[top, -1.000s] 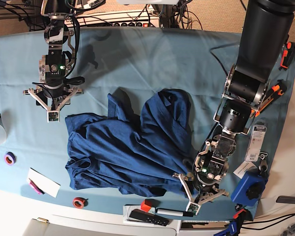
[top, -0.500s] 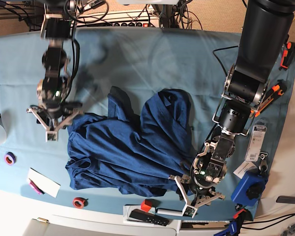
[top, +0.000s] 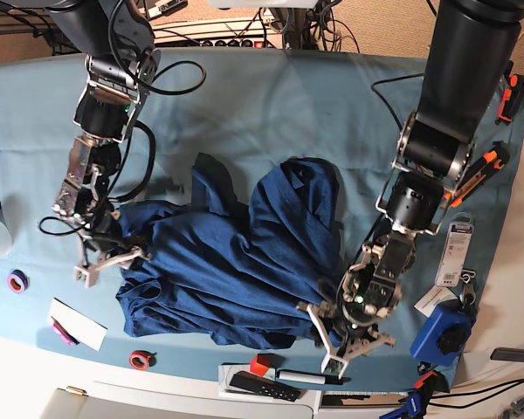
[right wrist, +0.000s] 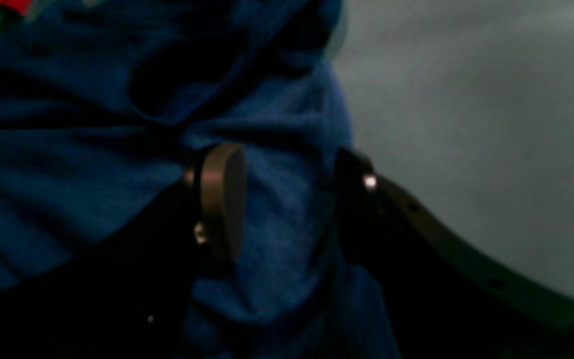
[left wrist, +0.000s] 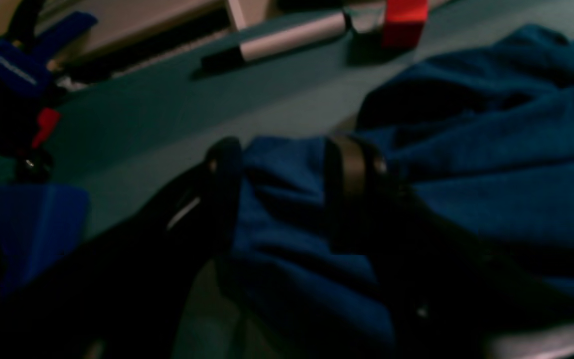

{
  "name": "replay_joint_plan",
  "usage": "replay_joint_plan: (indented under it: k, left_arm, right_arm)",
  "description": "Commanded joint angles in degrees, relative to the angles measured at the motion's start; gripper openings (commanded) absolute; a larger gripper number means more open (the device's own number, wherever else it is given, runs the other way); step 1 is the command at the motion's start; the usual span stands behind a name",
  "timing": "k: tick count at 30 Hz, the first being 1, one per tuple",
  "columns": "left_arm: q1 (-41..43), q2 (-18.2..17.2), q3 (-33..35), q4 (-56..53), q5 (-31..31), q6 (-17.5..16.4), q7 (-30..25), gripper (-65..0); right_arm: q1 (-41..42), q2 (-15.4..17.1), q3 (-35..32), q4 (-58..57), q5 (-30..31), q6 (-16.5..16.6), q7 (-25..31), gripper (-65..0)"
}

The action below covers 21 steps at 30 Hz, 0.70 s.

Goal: Layout the t-shirt on the table in an organized manner, then fold the t-shirt properly
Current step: 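Lower the right gripper onto the shirt's bunched end and grasp it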

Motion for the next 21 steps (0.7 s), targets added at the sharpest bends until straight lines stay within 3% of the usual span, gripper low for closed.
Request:
replay_joint_plan:
  k: [1,8,17,21]
  left_arm:
    - [-1.8,0.0,-0.2,1.0,0.3,0.3,-1.5,-37.5]
    - [0.0,0.0,-0.2,1.0,0.3,0.3,-2.2,-37.5]
    - [0.3,0.0,-0.2,1.0,0.3,0.3,-2.5,-37.5]
    - [0.2,0.0,-0.2,1.0,0.3,0.3,-3.7,-37.5]
  right_arm:
    - [1.8,0.6,0.0,-0.1,0.5,0.5,2.1,-36.2]
    - [2.2,0.6,0.9,-1.0,0.6,0.2,4.6,-36.2]
    - [2.8,0.6,12.9,-1.0,5.7,0.2,6.1,-36.2]
    - [2.9,0.6,13.6,-1.2,5.7,0.5,6.6,-36.2]
